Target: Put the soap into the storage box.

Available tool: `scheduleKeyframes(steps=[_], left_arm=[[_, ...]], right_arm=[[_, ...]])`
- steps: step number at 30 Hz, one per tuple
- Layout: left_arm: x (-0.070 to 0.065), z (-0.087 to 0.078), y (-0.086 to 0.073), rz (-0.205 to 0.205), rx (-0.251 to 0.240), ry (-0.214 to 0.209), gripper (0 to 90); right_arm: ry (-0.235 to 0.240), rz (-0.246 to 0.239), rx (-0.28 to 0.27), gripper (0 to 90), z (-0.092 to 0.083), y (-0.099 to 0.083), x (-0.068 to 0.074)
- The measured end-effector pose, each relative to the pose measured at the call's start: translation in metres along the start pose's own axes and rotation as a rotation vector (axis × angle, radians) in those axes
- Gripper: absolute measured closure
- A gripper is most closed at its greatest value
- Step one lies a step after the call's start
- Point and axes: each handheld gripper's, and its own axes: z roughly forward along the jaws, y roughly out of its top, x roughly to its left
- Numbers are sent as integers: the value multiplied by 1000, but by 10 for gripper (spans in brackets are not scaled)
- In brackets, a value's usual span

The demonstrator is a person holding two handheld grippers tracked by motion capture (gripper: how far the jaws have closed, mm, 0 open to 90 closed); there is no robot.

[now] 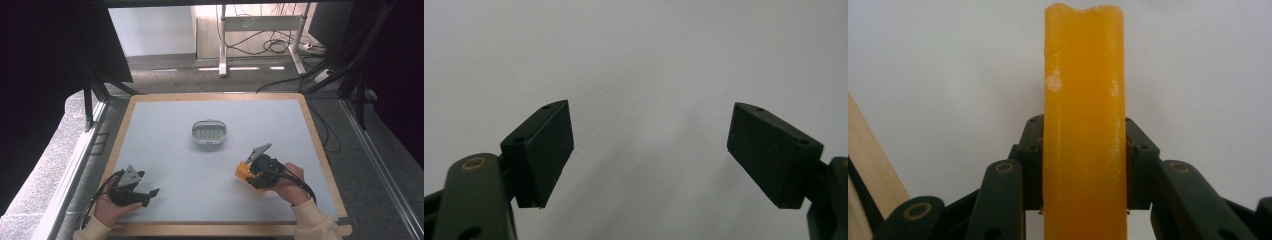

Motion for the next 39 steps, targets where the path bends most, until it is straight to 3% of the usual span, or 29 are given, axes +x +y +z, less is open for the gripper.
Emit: scheduleKeyframes(steps=[5,11,17,25,39], left_arm=[[-1,1,1,9,3,1,187],[0,0,-1,3,-1,-3,187],[0,-1,1,5,-7,-5,187],[-1,-1,1,5,-8,-6,187],[2,-3,0,-9,-12,-5,188]], right_arm=[[2,-24,-8,615,0,3,0],[15,-15,-25,615,-3,6,-4],[14,-38,2,615,-1,13,-5],[10,-65,-5,615,-8,27,-10],[26,-66,-10,616,-2,35,-19]])
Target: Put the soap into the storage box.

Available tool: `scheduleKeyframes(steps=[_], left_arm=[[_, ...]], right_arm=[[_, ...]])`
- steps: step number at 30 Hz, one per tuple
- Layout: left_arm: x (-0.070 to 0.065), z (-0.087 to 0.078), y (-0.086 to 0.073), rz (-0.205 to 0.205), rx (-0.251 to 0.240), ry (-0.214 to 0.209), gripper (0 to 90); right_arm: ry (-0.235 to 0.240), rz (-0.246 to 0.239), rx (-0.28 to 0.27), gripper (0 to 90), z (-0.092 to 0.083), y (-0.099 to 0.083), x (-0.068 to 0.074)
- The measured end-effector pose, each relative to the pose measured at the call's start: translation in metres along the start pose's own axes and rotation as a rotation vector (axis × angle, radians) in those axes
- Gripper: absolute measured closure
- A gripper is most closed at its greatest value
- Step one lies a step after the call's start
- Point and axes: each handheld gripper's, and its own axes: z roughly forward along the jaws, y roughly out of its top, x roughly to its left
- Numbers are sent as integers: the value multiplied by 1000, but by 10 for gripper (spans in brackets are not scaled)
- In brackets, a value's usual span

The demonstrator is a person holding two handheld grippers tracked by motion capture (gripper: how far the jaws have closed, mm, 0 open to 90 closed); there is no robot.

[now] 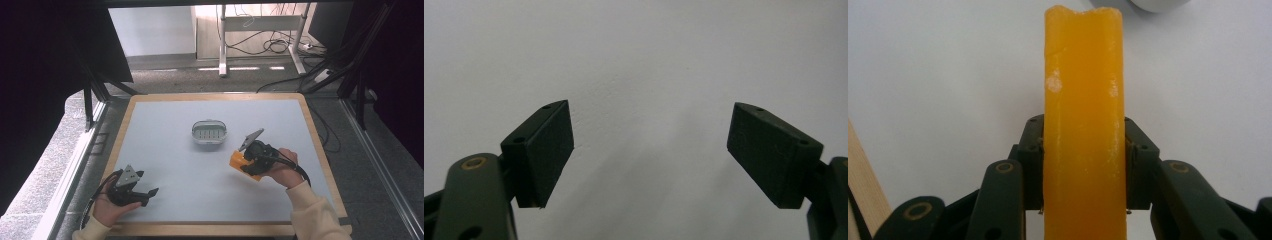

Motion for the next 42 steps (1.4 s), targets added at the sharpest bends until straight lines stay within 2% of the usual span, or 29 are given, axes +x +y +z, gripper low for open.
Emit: scheduleKeyframes(steps=[9,22,29,42], left_arm=[[0,0,-1,3,5,1,188],[0,0,-1,1,7,2,190],[0,0,-1,1,7,3,190],[1,0,-1,0,4,4,189]], right_arm=[[6,-32,-31,616,-3,10,-6],[17,-50,-63,616,-3,21,-15],[36,-57,-71,616,-1,25,-22],[39,-60,-66,616,5,36,-34]])
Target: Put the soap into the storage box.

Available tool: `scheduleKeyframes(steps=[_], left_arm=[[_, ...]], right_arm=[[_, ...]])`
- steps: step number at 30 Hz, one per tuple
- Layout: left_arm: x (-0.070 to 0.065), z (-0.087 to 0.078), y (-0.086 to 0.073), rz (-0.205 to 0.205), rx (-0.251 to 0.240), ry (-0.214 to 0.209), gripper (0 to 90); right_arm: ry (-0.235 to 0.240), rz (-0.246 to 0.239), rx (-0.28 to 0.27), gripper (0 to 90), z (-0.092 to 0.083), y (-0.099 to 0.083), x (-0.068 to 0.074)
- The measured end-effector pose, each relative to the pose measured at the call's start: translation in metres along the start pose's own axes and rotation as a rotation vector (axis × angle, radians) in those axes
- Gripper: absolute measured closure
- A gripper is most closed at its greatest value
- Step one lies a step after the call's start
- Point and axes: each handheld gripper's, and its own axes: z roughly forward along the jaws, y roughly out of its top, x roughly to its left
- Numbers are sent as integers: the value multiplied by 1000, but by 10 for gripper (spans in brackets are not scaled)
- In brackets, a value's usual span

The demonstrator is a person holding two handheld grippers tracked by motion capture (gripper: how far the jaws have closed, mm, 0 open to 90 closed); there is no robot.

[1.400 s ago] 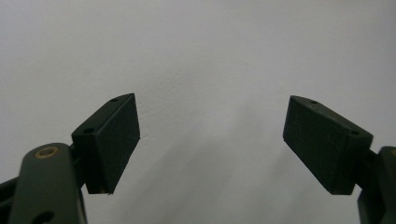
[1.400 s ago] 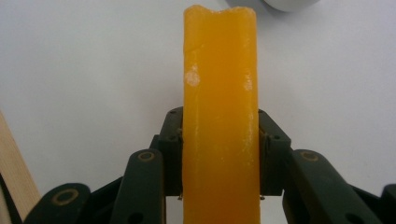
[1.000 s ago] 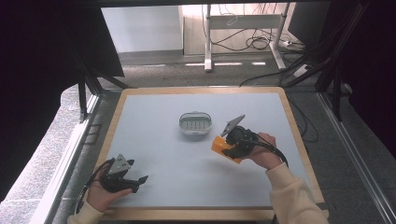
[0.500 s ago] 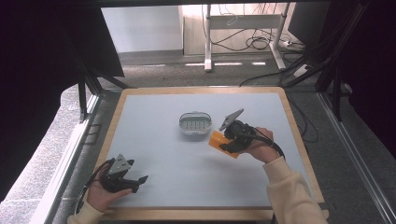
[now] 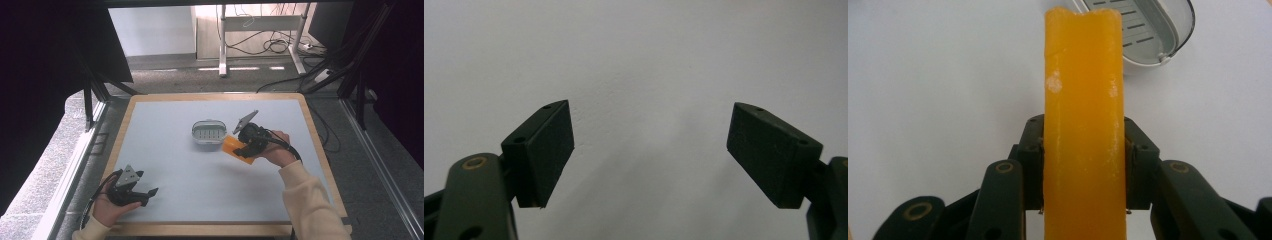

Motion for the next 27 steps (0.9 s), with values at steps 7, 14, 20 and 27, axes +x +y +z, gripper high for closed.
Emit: scheduleKeyframes(steps=[7,14,20,27], left_arm=[[0,0,0,-2,0,-2,190],[0,0,0,-1,1,-2,190],[0,1,0,-1,4,-4,190],[0,1,0,-2,2,-6,190]], right_arm=[[3,4,-1,616,1,6,-5],[3,1,-10,616,-2,12,-9],[5,6,-4,616,-1,16,-14],[9,12,-11,616,-1,22,-20]])
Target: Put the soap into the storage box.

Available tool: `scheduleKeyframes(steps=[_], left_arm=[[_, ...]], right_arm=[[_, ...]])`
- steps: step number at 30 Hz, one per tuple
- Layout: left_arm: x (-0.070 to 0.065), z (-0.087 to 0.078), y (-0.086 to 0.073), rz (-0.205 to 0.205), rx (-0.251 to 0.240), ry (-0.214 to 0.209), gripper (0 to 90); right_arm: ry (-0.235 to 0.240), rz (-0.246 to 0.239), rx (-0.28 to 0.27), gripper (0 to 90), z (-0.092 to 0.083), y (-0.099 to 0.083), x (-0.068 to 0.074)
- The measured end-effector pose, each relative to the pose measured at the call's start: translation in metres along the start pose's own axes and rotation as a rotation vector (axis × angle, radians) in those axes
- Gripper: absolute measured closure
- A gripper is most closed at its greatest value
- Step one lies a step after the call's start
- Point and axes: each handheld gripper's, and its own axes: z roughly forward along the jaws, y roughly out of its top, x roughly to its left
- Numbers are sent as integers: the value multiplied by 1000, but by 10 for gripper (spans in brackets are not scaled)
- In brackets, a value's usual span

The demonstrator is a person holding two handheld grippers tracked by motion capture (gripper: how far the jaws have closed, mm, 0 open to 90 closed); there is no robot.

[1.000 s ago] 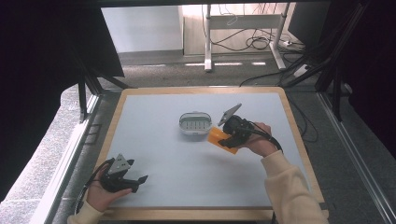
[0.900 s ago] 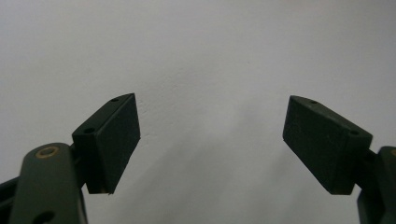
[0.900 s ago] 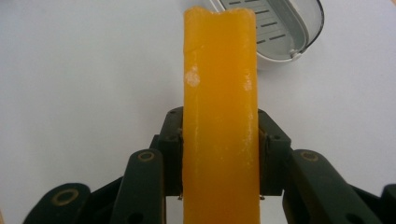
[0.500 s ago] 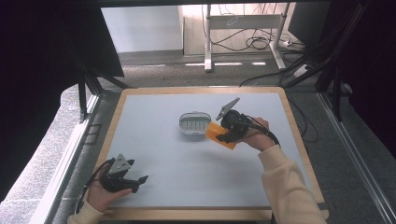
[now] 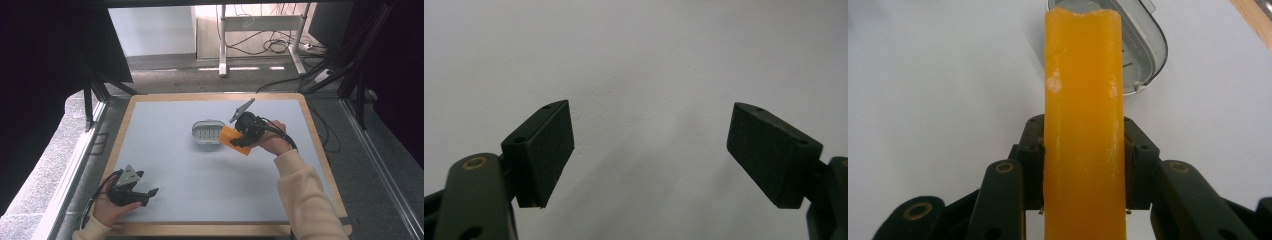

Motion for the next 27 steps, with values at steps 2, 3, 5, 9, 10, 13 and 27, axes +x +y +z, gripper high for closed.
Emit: scheduleKeyframes(steps=[2,3,5,9,10,13,27], left_arm=[[0,0,0,-2,-1,-1,190],[0,1,0,-5,1,-1,190],[0,1,0,-6,0,-2,190],[0,0,0,-11,-9,-1,190],[0,0,0,-10,-8,-1,190],[0,0,0,-1,-2,-2,190],[1,-1,0,5,-2,1,191]], right_arm=[[1,-1,4,616,1,1,-1],[-5,-9,20,616,3,2,-2],[-5,-8,21,616,3,3,-3],[0,-2,19,616,4,6,-8],[-2,-1,17,616,4,7,-8],[-1,-2,21,616,5,9,-10],[16,-2,34,616,19,19,-22]])
